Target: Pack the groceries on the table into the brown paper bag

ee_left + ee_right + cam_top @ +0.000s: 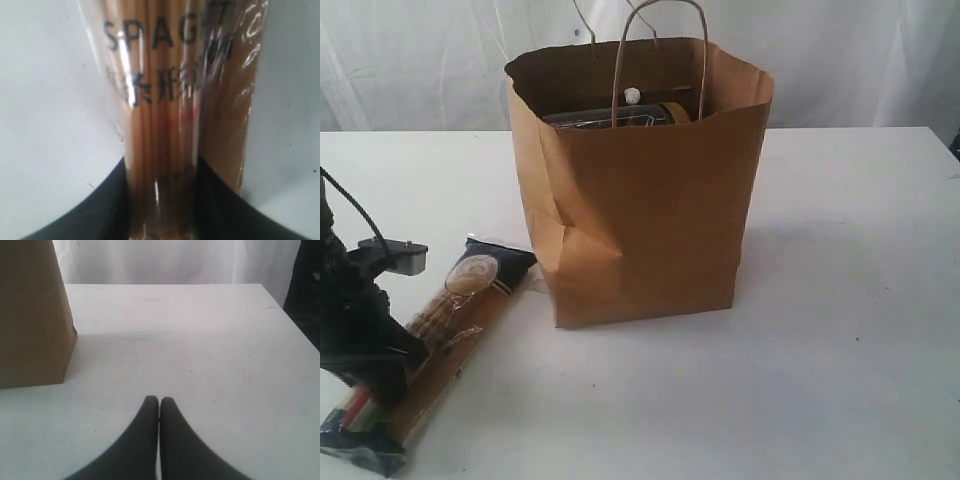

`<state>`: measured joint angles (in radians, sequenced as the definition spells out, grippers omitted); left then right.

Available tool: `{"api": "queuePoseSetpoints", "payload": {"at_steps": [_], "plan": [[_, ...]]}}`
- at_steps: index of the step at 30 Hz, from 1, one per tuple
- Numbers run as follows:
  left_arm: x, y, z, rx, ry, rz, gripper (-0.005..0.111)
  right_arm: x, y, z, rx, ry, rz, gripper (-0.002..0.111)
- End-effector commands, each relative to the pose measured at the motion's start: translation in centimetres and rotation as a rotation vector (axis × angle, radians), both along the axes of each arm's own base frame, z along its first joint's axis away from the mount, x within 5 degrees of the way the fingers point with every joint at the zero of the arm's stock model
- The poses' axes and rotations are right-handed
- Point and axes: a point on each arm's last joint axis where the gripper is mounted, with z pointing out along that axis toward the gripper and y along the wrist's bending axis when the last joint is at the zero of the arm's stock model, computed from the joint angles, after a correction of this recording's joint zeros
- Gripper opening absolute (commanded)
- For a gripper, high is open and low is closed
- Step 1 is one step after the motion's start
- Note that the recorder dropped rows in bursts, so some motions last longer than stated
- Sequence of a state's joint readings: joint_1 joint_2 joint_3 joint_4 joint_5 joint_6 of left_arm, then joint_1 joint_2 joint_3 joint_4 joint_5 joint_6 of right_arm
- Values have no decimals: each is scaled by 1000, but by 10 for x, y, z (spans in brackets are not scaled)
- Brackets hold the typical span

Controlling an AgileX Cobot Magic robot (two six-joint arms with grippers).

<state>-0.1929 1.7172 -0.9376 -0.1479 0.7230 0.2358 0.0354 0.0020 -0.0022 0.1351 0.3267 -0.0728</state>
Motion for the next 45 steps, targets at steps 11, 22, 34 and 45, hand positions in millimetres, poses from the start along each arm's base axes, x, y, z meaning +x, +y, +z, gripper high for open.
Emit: {"api": "queuePoseSetpoints", "payload": {"at_steps": [11,22,34,45], "plan": [[-42,17,132,-38,-594,72,0,0,0,0,-3,-9,2,0],[-62,14,56,-49,-321,16,0,0,0,0,-3,-9,2,0],[-52,6,26,-100,-269,-62,50,0,0,0,-3,-9,2,0],[12,-19,37,-243,-474,-71,97,0,0,0,-3,-9,2,0]]}}
